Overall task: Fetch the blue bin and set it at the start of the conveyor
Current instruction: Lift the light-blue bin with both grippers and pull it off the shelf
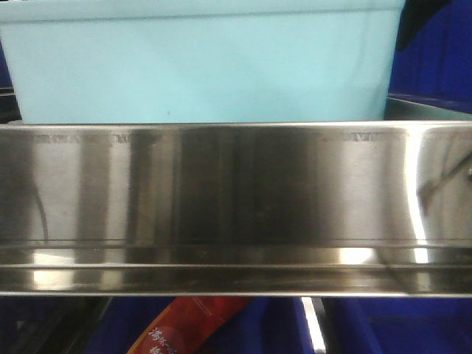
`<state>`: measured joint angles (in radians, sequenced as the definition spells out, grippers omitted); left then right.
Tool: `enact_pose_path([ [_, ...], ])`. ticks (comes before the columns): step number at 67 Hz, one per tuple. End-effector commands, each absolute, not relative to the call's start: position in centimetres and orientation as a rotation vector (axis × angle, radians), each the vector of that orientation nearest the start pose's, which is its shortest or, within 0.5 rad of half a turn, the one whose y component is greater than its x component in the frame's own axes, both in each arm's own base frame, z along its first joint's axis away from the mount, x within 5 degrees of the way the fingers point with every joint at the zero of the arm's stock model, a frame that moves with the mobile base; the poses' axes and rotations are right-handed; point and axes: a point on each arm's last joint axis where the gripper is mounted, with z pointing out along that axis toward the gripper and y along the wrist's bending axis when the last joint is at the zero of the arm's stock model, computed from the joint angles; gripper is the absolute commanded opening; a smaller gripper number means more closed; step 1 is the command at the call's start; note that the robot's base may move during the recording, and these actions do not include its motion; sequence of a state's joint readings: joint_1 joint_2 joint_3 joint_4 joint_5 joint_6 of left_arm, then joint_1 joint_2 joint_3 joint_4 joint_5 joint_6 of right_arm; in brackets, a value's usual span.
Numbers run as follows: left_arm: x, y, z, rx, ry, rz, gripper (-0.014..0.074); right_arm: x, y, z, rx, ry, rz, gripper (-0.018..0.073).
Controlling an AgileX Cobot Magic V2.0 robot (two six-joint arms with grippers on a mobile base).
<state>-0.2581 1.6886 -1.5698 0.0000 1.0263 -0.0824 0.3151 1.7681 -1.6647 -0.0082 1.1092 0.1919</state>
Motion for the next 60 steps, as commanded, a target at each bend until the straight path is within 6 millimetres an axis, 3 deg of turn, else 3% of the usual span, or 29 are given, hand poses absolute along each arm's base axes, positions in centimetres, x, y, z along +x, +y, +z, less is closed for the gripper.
enact_pose_path([
  [1, 35.8, -9.6, 33.2, 0.210, 2.627, -0.150, 0.0569, 37.1, 11.7, 32.8, -0.156, 2.675, 0.144, 0.0533],
  [7, 35.7, -9.6, 33.2, 0.210, 2.631, -0.149, 0.0540, 37.1, 11.8, 32.8, -0.155, 2.669, 0.146, 0.0428],
  [11, 35.7, -9.6, 33.2, 0.210, 2.634, -0.149, 0.0477, 37.1, 11.8, 32.8, -0.155, 2.669, 0.146, 0.0305],
  [19, 35.7, -9.6, 33.2, 0.210, 2.633, -0.149, 0.0200, 37.1, 11.8, 32.8, -0.155, 2.669, 0.146, -0.0007],
  [25, 35.7, -9.6, 33.2, 0.210, 2.633, -0.149, -0.0060, 37.1, 11.8, 32.8, -0.155, 2.669, 0.146, -0.0169],
  [26, 35.7, -9.6, 33.2, 0.210, 2.633, -0.149, -0.0109, 37.1, 11.8, 32.8, -0.155, 2.669, 0.146, -0.0167],
  [44, 35.5, -9.5, 33.7, 0.210, 2.620, -0.151, -0.0111, 36.8, 11.7, 33.3, -0.155, 2.656, 0.150, -0.0152],
  [60, 33.4, -9.0, 37.4, 0.202, 2.516, -0.176, -0.0111, 34.7, 11.0, 37.1, -0.148, 2.557, 0.179, -0.0152],
])
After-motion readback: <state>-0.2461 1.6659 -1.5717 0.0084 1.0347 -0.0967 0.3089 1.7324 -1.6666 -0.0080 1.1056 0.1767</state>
